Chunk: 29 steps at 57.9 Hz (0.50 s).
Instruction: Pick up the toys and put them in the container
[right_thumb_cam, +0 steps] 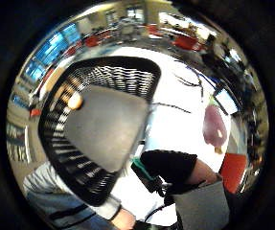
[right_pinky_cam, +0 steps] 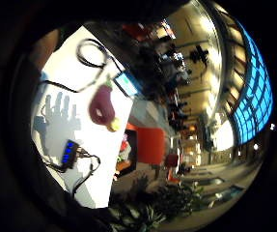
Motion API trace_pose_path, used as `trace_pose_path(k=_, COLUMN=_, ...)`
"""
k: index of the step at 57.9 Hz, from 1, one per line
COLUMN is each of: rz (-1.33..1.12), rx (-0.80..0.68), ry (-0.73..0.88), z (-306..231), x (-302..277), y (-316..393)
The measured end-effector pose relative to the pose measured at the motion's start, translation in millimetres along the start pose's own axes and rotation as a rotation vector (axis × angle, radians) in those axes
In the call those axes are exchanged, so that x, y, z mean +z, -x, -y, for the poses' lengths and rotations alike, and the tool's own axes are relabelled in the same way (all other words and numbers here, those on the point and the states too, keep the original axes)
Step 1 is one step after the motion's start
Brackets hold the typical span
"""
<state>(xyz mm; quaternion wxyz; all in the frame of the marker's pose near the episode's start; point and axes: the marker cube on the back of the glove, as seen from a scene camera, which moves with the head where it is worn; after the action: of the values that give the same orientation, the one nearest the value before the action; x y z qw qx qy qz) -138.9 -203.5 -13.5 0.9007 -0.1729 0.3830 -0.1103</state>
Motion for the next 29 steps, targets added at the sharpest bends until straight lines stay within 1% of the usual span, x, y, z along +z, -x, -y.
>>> trace_pose_path(k=6, rz=0.094, rx=0.136, ry=0.124, z=3.5, x=40.8, y=-56.8)
trace_pose_path(k=12, rz=0.208, rx=0.239, ry=0.225, z=10.2, x=77.3, y=-84.8)
trace_pose_path(k=19, rz=0.209, rx=0.293, ry=0.295, z=14.8, x=114.0, y=-79.8)
trace_pose_path(k=24, rz=0.219, rx=0.301, ry=0.344, z=24.0, x=134.3, y=-70.7)
trace_pose_path(k=29, rz=0.245, rx=0.302, ry=0.359, z=34.9, x=148.2, y=-60.7)
